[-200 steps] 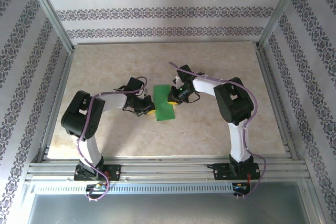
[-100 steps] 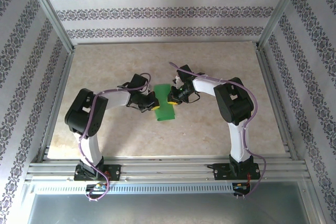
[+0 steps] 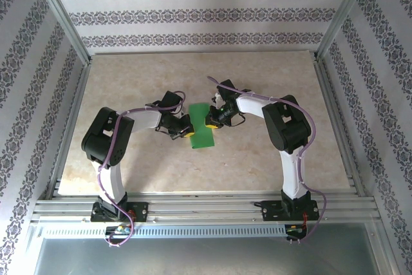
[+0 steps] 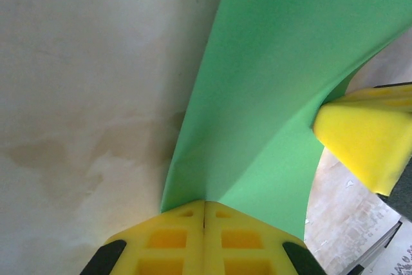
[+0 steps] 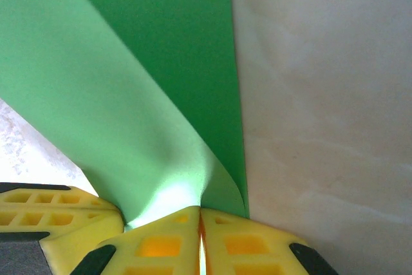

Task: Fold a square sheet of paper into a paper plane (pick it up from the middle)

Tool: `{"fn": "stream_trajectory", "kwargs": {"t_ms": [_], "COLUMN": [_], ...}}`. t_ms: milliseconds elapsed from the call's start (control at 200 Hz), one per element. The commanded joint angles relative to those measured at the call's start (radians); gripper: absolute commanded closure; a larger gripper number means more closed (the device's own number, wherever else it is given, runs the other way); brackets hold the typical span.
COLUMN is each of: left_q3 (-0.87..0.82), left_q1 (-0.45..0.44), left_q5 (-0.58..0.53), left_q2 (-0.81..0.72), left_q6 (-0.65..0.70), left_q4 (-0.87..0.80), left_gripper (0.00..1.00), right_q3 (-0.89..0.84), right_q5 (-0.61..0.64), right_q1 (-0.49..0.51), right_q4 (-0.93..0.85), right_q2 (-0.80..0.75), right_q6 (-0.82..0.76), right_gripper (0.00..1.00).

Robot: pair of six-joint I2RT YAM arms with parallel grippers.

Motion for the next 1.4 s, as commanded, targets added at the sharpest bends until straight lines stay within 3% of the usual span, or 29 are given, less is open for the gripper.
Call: {"fn": "stream_trajectory", "kwargs": {"t_ms": [0,140,265,360,635,1024,1394], "left_q3": [-0.056,-0.082,-0.085,-0.083,-0.093,-0.217,-0.274], "left_q1": [-0.004,0.010,0.003,-0.014,-0.027,-0.023,-0.040], "left_q5": [-0.065,-0.051,0.062,0.101,0.049,0.060,0.126], "left_q2": [-0.026,-0.142,-0.193,-0.180,-0.057,-0.034,-0.144], "left_q6": [0.046,0.082,0.031,-0.024,-0.103,-0.034,0.034], "left_q4": [-0.170,-0.163,-0.009,0.079,0.143,0.046,0.059], "left_gripper": [1.00,1.00,1.00,1.00,1.00,1.00,1.00], "right_q3": [-0.044,-0.055,-0.060,-0.058,-0.055,-0.048,-0.051], "right_q5": [0.158,0.160,0.161,0.157,0.157,0.157,0.158], "right_q1": [-0.001,-0.004,-0.005,-0.005,-0.004,-0.002,-0.001], "right_q4": [-0.084,-0.084,-0.080,-0.078,-0.075,-0.079,-0.069], "right_q2": [0.081,0.071,0.069,0.073,0.082,0.084,0.091], "right_q6": [-0.006,-0.011,-0.011,-0.011,-0.008,-0.011,-0.005], "right_gripper": [0.86,0.87,0.87,0.87,0.87,0.87,0.87]}}
